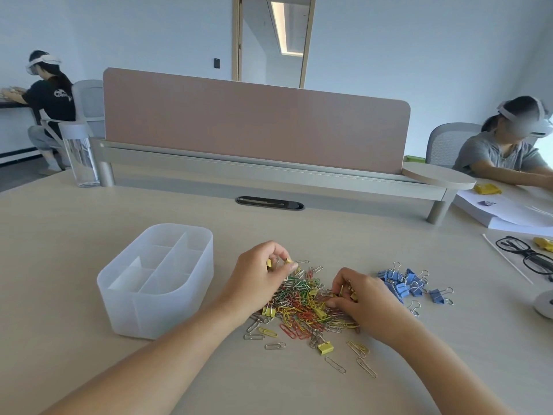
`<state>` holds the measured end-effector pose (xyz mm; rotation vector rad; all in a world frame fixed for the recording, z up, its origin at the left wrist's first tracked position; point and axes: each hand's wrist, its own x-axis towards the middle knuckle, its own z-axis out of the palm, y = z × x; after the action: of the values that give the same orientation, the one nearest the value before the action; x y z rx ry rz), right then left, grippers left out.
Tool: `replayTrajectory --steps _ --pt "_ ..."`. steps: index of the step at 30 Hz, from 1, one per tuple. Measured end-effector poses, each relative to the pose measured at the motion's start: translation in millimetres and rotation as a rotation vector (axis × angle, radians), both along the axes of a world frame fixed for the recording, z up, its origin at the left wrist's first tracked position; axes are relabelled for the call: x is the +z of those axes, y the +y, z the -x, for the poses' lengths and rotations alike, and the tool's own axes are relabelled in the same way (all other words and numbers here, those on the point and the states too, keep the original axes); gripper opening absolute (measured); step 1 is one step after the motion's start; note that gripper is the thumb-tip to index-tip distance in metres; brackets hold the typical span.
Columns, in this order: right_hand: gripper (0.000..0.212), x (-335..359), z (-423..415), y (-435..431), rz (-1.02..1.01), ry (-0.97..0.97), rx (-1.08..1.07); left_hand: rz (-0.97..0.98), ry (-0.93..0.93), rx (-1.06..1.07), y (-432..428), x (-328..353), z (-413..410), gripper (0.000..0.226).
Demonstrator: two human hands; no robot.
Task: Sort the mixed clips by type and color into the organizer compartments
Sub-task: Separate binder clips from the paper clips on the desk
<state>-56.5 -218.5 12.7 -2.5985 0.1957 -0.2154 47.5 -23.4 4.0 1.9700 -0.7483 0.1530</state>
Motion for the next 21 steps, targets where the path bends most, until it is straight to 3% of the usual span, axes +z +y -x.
replayTrajectory --steps 6,11,13,17,19,21 --pt "0.020 6 3 3 0.030 -0.084 0.005 0.162 0.290 -0.080 -3 4 -1 0.020" --pt "0.022 6 5 8 -0.080 -0.208 -0.125 0.510 0.693 -0.220 -7 8 2 0.021" --pt "0.020 6 2 5 -0.302 -0.202 -0.235 0.610 0.782 -0.236 -6 10 2 0.018" --pt "0.019 7 -3 3 -1.205 -0.224 -0.277 0.713 0.869 -0.219 -6 13 2 0.012" --pt "0.016 8 -3 2 -1.390 -0.228 -0.255 0.751 0.895 -0.210 -5 16 1 0.012" --pt "0.018 7 -4 1 -1.384 -0.202 -0.258 0.745 0.891 -0.205 -5 16 1 0.019"
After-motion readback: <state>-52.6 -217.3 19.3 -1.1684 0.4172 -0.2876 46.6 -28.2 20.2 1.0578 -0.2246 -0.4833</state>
